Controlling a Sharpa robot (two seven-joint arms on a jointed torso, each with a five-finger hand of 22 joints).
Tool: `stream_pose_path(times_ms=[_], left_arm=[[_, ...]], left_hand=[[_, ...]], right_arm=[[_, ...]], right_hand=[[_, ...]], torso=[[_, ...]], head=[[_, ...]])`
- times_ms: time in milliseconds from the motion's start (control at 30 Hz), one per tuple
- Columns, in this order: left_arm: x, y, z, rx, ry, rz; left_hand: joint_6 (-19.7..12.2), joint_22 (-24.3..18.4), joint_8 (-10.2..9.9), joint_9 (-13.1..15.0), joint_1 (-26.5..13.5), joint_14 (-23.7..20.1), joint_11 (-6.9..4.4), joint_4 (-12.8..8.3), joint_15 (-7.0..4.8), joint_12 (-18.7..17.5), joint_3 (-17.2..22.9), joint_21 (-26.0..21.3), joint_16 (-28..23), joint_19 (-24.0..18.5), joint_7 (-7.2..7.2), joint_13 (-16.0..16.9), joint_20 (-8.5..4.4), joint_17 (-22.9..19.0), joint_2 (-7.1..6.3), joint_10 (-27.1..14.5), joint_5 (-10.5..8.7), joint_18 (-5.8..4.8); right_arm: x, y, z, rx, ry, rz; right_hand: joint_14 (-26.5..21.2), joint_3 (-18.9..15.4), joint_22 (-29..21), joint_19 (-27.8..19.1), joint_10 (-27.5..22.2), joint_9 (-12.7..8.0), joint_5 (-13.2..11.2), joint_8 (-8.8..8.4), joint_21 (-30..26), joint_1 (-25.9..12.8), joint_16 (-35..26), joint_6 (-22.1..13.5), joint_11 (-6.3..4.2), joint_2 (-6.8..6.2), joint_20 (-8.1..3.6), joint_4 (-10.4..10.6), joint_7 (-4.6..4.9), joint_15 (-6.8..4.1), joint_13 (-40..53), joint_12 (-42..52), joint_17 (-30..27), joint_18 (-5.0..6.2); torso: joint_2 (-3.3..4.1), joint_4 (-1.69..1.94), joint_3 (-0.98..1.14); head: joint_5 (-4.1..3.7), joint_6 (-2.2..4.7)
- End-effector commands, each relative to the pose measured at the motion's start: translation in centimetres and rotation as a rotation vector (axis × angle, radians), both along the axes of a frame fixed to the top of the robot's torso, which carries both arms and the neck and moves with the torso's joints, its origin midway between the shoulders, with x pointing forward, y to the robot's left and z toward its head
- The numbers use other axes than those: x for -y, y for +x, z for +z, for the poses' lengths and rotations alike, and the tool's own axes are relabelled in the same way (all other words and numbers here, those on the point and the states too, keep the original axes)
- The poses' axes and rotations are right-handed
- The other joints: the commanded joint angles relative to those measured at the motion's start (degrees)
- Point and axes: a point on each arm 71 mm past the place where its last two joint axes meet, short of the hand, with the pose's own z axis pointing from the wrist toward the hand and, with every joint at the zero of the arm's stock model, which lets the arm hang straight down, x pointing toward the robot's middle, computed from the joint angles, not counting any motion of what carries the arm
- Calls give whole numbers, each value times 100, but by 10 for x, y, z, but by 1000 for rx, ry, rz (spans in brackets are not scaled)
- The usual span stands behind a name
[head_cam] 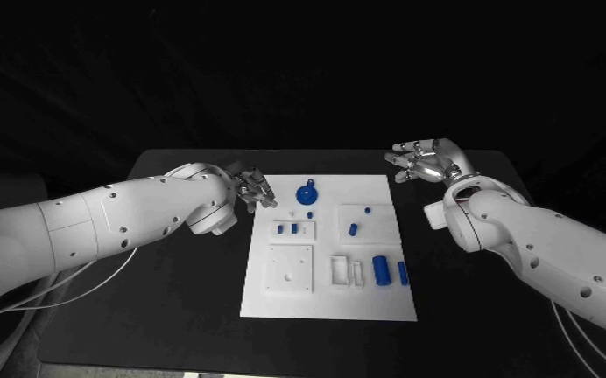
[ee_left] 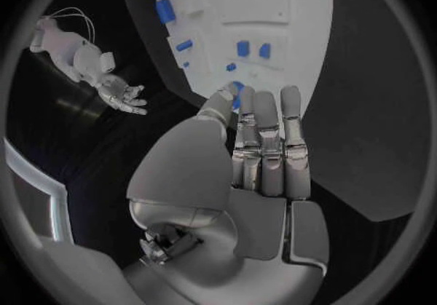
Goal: Assemble the parts on the task board
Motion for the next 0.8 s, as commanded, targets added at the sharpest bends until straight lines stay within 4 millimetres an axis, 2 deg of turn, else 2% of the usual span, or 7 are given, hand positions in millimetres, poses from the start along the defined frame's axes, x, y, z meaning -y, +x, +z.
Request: stream_pose_path(times_ms=[33, 100, 167, 267, 567, 733, 800], left_arm=[[21, 4, 16, 164, -110, -143], [32, 6, 22, 230, -99, -212], [42, 9, 25, 289, -67, -285], [51, 13, 22, 332, -32, -337], [75, 17, -1, 408, 77, -474], [87, 19, -16, 413, 151, -539], [89, 21, -20, 415, 172, -553]], left_hand=[[321, 128, -624, -396, 141, -58, 114, -361, 72, -459, 379, -33, -399, -170, 80, -497, 72, -230, -65, 9, -121, 130], [577, 330, -1183, -638, 143, 2, 193, -535, 135, -815, 459, -5, -627, -281, 111, -736, 145, -354, 7, 85, -520, 202], [672, 382, -1423, -696, 133, -21, 279, -595, 173, -1020, 445, -50, -722, -330, 93, -739, 187, -389, 30, -44, -824, 236], [758, 350, -1664, -704, 33, -12, 327, -596, 210, -1028, 416, -168, -765, -302, 84, -746, 246, -391, 20, -218, -1047, 268], [552, 363, -1710, -740, -28, 46, 425, -652, 248, -1039, 485, -316, -739, -148, 104, -751, 286, -353, -63, -531, -1059, 327], [510, 351, -1711, -739, -101, 60, 510, -644, 283, -1038, 525, -410, -731, -78, 129, -754, 318, -350, -147, -851, -1064, 353], [522, 388, -1710, -736, -98, 132, 509, -644, 271, -1040, 556, -395, -654, 6, 122, -755, 312, -321, -157, -856, -1010, 379]], right_arm=[[-1, 0, 0, 8, -1, 12], [0, 1, -1, 8, 0, 11], [-1, 1, -2, 7, 1, 11], [-1, 1, -2, 7, 3, 12], [-7, 1, -1, 2, 13, 20], [-11, 0, -1, 2, 18, 27], [-12, 0, 0, 2, 19, 29]], right_hand=[[-8, 62, 1, 15, -20, 5, 16, -13, -9, 14, -33, 50, -1, 30, 14, -63, 1, 16, -8, -19, -4, 62], [-8, 62, 1, 15, -20, 5, 16, -13, -9, 14, -33, 50, -1, 30, 14, -63, 1, 16, -8, -19, -4, 62], [-8, 62, 1, 15, -20, 5, 16, -13, -9, 14, -33, 50, -1, 30, 14, -63, 1, 16, -8, -19, -4, 62], [-8, 62, 1, 15, -20, 5, 16, -13, -9, 14, -33, 50, -1, 30, 14, -63, 1, 16, -8, -19, -4, 62], [-1, 143, 17, 11, -23, 6, 7, -12, 15, -19, -27, 60, 1, 26, 12, -122, 2, 14, -8, -19, 1, 68], [-2, 155, 21, 10, -27, 5, 19, -13, 22, -31, -27, 49, 3, 22, 12, -136, 4, 15, -8, -20, 2, 70], [-2, 155, 21, 10, -27, 5, 19, -13, 22, -31, -27, 49, 3, 22, 12, -136, 4, 15, -8, -20, 2, 70]], torso=[[13, -7, 8], [13, -5, -2], [11, -7, -2], [11, -11, 5], [23, -8, -5], [44, -26, -4], [46, -28, -6]], head=[[-13, 46], [-23, 51], [-20, 55], [-19, 71], [-44, 84], [-29, 107], [-23, 105]])
